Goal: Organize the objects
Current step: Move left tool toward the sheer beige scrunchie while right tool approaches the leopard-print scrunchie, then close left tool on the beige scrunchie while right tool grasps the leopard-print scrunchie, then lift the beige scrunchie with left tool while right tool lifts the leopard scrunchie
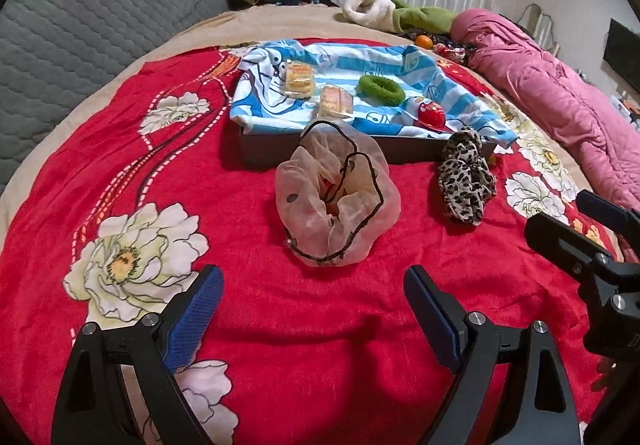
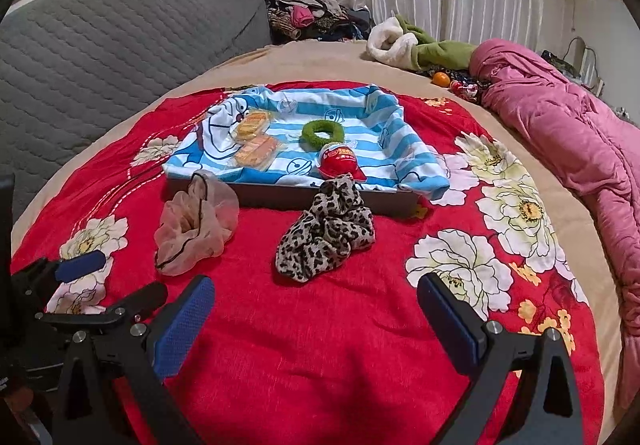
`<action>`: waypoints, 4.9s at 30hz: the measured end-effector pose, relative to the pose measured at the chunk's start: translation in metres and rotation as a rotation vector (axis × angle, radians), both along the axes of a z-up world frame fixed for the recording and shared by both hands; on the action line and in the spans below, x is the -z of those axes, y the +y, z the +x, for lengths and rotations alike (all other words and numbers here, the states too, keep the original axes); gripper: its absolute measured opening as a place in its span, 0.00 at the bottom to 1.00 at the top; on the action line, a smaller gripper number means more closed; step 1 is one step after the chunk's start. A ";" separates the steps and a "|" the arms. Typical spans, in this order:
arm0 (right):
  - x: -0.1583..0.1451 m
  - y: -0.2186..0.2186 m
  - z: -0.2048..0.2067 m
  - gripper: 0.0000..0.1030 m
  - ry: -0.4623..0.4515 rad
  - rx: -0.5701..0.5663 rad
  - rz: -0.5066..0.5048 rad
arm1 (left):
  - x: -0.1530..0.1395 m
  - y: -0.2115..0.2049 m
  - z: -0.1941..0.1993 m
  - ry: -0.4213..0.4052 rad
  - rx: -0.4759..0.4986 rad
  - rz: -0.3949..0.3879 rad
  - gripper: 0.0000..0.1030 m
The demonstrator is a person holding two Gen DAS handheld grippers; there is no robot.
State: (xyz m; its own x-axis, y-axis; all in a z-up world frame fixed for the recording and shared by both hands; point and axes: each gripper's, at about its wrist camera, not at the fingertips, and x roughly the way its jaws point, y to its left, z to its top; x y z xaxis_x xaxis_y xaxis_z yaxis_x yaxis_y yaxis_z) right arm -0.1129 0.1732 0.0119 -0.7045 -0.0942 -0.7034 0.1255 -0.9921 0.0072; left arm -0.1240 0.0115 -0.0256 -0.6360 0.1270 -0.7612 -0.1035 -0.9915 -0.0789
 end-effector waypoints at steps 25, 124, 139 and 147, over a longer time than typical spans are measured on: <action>0.032 0.001 -0.069 0.99 -0.072 0.017 0.015 | 0.027 0.010 -0.056 -0.034 0.000 -0.009 0.89; -0.022 -0.012 -0.002 0.15 0.019 -0.048 -0.079 | -0.059 0.003 0.011 0.124 -0.017 0.053 0.10; -0.081 -0.013 0.039 0.15 0.144 -0.057 -0.074 | -0.114 0.004 0.048 0.227 -0.012 0.057 0.10; -0.111 -0.012 0.058 0.15 0.211 -0.057 -0.071 | -0.141 0.005 0.070 0.281 -0.009 0.056 0.10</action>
